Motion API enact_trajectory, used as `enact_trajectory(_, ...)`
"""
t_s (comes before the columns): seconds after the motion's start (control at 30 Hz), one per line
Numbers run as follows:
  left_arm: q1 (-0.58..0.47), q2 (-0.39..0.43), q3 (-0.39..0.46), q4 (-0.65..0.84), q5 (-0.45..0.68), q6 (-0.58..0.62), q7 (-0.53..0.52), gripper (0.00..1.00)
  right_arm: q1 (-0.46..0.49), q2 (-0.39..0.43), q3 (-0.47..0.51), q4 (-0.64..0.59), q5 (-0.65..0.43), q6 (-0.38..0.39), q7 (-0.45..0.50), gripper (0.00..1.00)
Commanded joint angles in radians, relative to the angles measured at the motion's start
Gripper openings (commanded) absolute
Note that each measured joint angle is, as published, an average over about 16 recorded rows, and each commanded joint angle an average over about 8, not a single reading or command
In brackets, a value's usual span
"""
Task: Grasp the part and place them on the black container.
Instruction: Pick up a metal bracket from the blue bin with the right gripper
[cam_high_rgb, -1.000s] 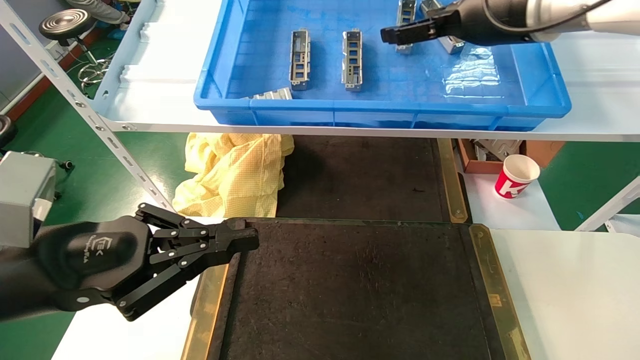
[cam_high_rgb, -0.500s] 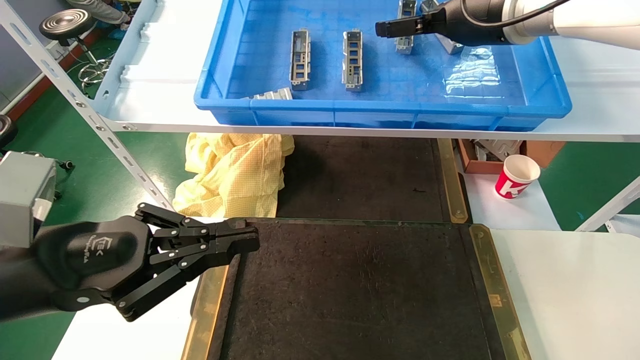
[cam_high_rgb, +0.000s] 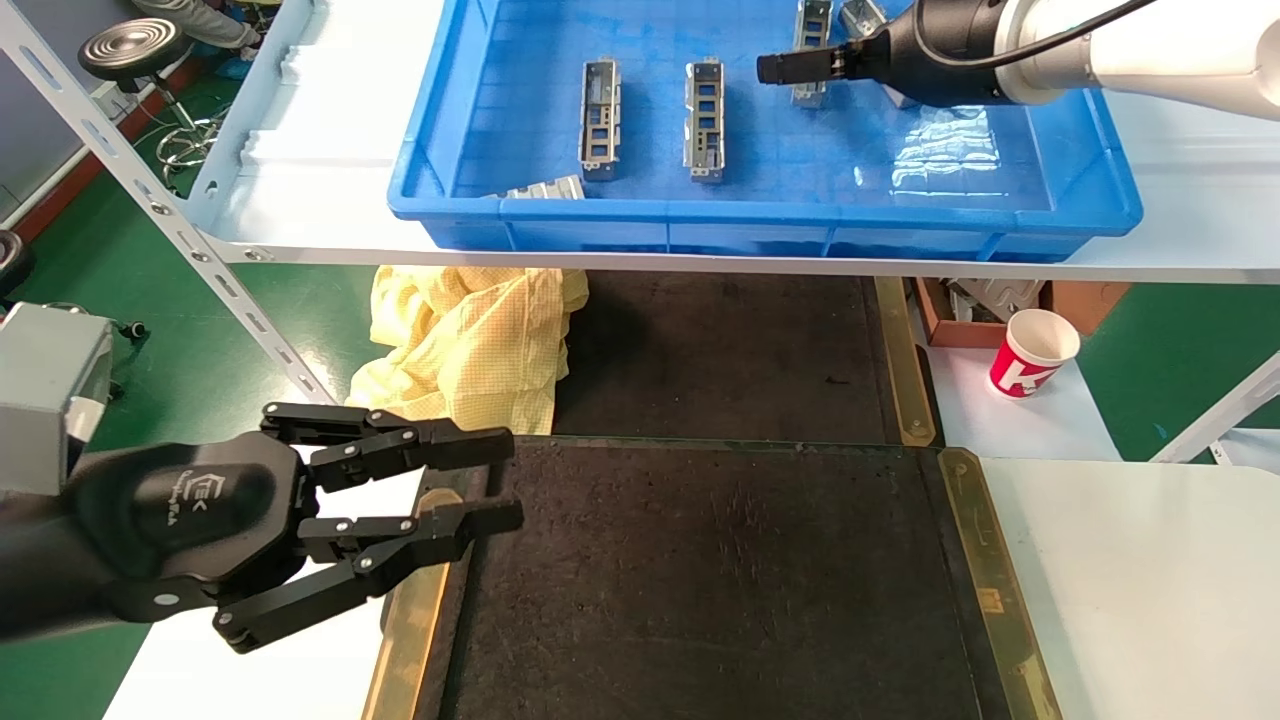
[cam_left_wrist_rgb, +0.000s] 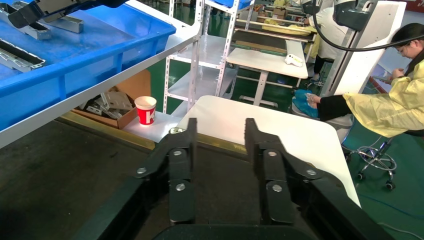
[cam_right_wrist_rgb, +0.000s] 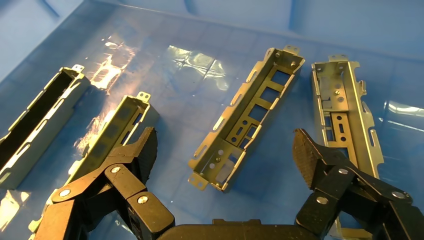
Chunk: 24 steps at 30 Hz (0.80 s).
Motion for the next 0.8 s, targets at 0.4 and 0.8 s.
enact_trajectory(0.4,0.000,0.000,0.000,0.000,0.000,0.000,0.000,1.00,-0.030,-0.002,-0.020,0.048,-0.002,0.036,0.034,0.00)
enact_trajectory(0.8,0.000,0.000,0.000,0.000,0.000,0.000,0.000,1.00,-0.048,0.001,-0.041,0.082,0.002,0.057,0.001,0.00)
